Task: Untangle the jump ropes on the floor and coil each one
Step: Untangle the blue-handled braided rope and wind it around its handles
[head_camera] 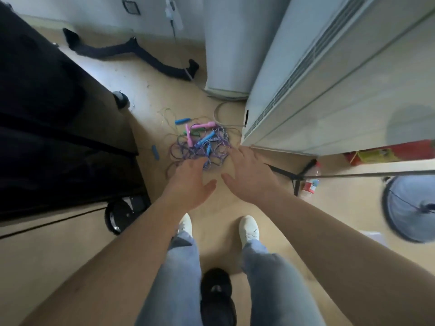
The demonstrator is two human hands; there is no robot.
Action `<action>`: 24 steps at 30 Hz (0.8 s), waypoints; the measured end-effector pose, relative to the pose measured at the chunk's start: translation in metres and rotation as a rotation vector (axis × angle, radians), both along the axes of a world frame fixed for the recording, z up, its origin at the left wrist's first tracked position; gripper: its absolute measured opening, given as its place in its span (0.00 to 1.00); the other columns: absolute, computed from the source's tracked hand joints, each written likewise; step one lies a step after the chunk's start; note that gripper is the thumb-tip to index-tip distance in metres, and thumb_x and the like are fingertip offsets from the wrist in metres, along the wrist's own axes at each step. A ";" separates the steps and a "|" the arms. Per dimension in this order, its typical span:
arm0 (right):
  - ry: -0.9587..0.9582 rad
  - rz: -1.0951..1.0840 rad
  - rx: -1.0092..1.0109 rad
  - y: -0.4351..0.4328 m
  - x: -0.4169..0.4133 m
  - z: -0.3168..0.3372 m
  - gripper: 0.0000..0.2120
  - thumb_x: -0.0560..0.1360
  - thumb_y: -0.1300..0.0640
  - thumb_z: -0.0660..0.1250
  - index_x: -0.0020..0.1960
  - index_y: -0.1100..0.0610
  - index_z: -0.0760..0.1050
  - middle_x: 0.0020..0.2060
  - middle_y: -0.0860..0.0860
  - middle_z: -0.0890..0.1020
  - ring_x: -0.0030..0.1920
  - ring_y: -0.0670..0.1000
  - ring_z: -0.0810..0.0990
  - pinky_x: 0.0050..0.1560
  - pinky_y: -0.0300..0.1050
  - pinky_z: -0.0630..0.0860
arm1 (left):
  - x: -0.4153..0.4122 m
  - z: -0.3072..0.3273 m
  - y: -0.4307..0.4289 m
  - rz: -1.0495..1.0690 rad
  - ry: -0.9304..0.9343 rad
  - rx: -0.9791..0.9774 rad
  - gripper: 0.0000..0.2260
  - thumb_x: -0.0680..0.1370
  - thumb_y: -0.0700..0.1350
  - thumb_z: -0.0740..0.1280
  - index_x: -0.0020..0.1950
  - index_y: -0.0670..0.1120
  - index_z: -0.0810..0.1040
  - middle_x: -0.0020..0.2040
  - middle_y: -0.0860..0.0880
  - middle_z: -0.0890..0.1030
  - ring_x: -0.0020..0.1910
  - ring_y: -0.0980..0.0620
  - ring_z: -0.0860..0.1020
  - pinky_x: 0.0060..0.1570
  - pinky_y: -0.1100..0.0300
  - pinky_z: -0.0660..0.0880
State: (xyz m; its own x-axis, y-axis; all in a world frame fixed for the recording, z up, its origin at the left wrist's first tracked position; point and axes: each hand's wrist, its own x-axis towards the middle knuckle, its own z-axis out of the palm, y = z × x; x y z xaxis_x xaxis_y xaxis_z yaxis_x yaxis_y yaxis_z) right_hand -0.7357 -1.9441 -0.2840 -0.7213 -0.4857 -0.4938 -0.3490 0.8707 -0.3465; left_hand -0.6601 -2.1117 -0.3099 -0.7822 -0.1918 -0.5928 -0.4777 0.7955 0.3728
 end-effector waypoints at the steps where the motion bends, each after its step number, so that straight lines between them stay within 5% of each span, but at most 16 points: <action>1: -0.008 -0.035 0.011 -0.007 -0.004 -0.020 0.31 0.77 0.43 0.63 0.76 0.50 0.59 0.72 0.54 0.65 0.70 0.60 0.66 0.63 0.58 0.72 | -0.006 -0.019 -0.008 -0.020 -0.019 0.009 0.30 0.71 0.68 0.57 0.69 0.57 0.70 0.61 0.50 0.78 0.61 0.45 0.78 0.57 0.47 0.78; 5: -0.013 -0.079 0.076 -0.033 -0.020 -0.113 0.30 0.78 0.43 0.63 0.76 0.51 0.60 0.72 0.55 0.65 0.70 0.60 0.66 0.63 0.58 0.71 | -0.028 -0.101 -0.039 -0.043 -0.076 0.051 0.28 0.74 0.59 0.67 0.72 0.55 0.67 0.65 0.47 0.74 0.64 0.45 0.75 0.61 0.49 0.75; 11: -0.095 0.006 0.115 -0.060 -0.040 -0.277 0.27 0.78 0.44 0.63 0.74 0.49 0.62 0.69 0.54 0.67 0.67 0.60 0.69 0.58 0.58 0.74 | -0.054 -0.250 -0.066 -0.034 -0.134 0.004 0.26 0.75 0.53 0.69 0.72 0.55 0.68 0.64 0.44 0.73 0.61 0.41 0.77 0.57 0.52 0.76; 24: -0.067 0.056 0.105 -0.086 -0.094 -0.538 0.22 0.78 0.47 0.61 0.67 0.57 0.68 0.66 0.58 0.74 0.71 0.60 0.64 0.67 0.55 0.66 | -0.098 -0.499 -0.058 -0.027 -0.124 0.018 0.24 0.77 0.54 0.69 0.71 0.48 0.71 0.62 0.41 0.74 0.62 0.40 0.74 0.60 0.52 0.71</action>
